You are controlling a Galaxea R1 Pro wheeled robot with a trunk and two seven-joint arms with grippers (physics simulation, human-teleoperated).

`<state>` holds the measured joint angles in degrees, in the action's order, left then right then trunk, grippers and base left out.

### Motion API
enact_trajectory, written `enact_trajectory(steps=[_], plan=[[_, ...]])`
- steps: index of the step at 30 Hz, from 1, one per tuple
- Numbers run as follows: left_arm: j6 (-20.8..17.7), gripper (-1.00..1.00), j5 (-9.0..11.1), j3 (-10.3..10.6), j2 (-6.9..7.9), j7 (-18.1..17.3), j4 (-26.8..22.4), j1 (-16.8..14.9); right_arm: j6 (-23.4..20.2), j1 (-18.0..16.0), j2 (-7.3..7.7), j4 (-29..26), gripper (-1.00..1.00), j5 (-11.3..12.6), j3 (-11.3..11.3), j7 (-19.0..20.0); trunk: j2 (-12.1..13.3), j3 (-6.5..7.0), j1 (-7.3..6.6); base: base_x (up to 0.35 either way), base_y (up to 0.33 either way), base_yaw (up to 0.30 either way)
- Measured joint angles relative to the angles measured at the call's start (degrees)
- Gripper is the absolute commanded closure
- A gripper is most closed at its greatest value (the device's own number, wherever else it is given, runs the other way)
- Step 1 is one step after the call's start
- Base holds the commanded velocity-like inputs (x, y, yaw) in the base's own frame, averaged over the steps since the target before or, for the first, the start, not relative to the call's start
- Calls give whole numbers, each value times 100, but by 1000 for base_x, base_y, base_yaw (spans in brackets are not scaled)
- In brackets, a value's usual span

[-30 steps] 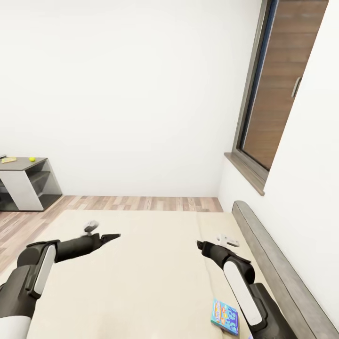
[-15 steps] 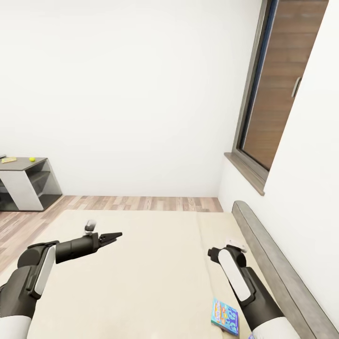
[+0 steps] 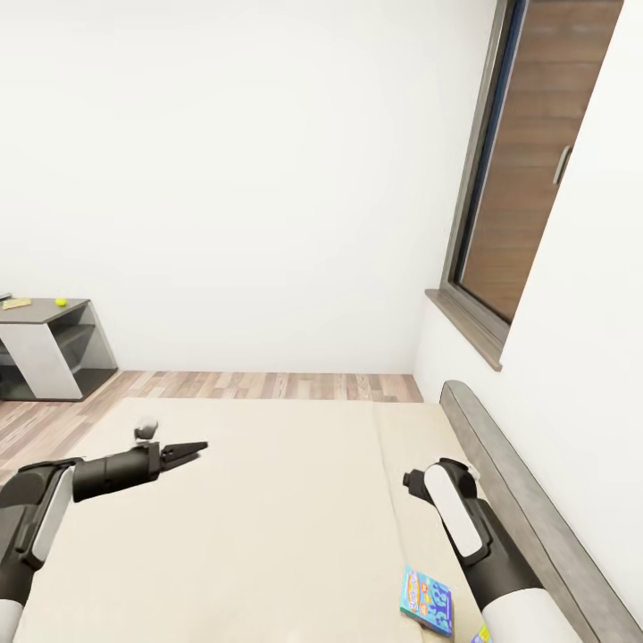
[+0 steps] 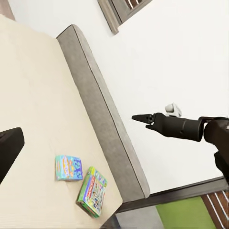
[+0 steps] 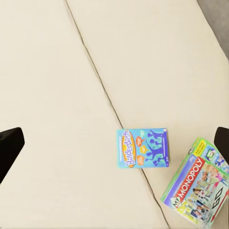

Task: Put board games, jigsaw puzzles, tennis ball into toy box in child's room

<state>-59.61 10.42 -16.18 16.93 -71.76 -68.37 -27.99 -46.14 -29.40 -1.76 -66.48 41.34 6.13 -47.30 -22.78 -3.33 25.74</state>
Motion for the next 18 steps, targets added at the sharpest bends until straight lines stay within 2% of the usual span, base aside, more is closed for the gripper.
enact_trajectory(steps=[1, 4, 7, 12, 18], plan=[[1, -100, -5, -2, 73, -68, 35, 0, -25, 0, -2, -4, -100, -1, -5, 0, 0, -3, 0, 0, 0, 0], [9, -100, -16, 4, 489, -270, 370, 0, -129, 1, -14, -8, -100, 4, -19, 0, 1, -22, 0, 0, 0, 0], [9, -100, -8, -3, 678, -353, 660, 0, -171, 1, -17, -8, -100, 6, -24, 0, 1, -46, 0, 0, 0, 0], [9, -100, -2, -4, 784, -404, 860, -14, -200, 2, -12, -8, -100, 5, -22, 0, 1, -91, 0, 0, 0, 0], [8, -100, 1, -8, 806, -415, 907, -23, -207, 1, -10, -8, -100, 5, -23, -8, 0, -148, 0, 0, 0, 0]])
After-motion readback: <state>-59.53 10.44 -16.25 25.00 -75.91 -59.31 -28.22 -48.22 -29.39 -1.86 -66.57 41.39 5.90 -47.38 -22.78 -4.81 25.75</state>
